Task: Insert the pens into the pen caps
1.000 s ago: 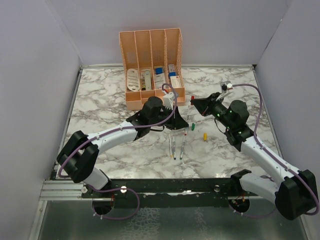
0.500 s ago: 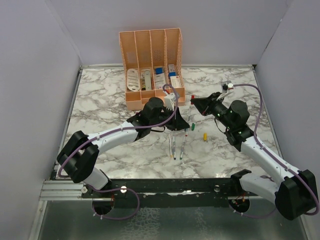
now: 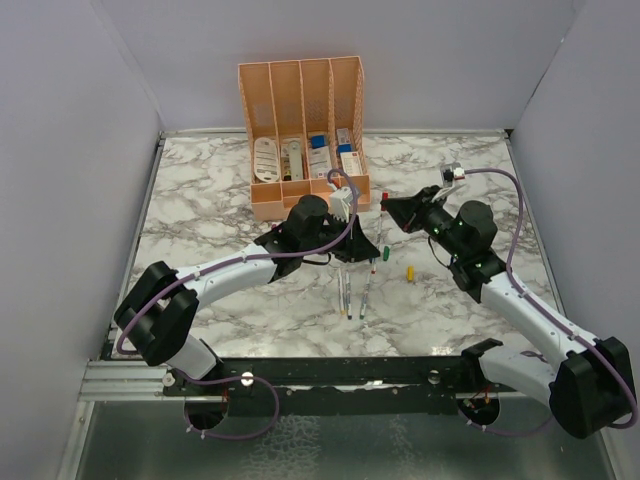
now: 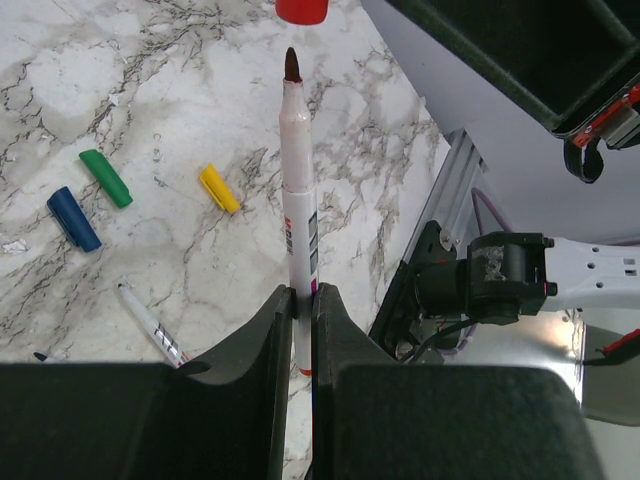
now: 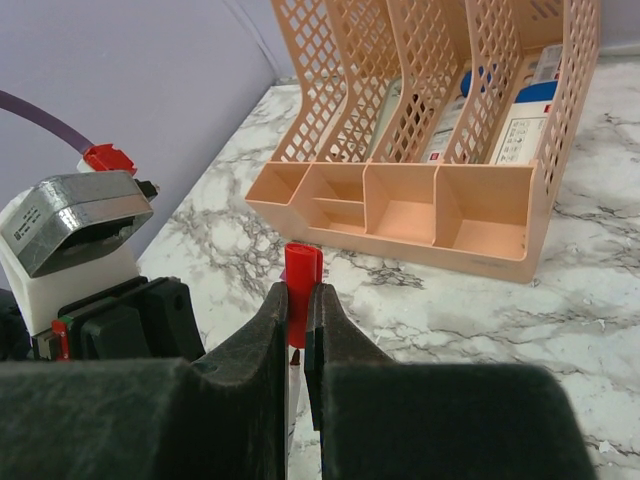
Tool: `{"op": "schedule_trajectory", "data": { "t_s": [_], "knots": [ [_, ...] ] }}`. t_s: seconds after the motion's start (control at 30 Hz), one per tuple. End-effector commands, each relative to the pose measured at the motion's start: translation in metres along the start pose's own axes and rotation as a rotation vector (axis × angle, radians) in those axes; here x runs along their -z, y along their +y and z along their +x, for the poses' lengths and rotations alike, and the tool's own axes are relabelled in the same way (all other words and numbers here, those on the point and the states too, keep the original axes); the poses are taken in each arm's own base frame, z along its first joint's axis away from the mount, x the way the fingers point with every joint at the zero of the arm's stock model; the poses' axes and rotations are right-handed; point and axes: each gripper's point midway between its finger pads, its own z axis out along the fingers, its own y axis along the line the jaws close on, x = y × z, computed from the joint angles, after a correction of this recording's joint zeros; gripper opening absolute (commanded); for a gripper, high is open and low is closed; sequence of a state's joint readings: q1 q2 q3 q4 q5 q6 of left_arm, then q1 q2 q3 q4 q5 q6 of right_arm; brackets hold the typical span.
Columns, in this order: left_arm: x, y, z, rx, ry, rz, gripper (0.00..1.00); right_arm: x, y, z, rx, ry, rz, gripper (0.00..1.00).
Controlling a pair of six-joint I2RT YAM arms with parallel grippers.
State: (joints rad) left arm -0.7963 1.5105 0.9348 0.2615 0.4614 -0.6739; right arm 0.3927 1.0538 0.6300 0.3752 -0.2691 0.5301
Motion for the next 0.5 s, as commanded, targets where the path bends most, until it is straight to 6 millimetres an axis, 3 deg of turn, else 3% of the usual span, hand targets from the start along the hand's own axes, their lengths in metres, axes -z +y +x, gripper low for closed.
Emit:
{"op": "schedule_trajectory", "data": {
  "t_s": [0.0,0.47],
  "knots": [
    [-0.0037,-0.0137,-0.0142,-0.049,-0.032,0.047,0.00,0.0007,0.0015,0.0031,0.005,-0.003,-0.013,0.01],
    [-0.0076,-0.0115,-0.0136,-0.040,-0.028,0.042,0.00,0.0047,0.0045,0.0078,-0.015,0.008,-0.028,0.01]
  ]
}}
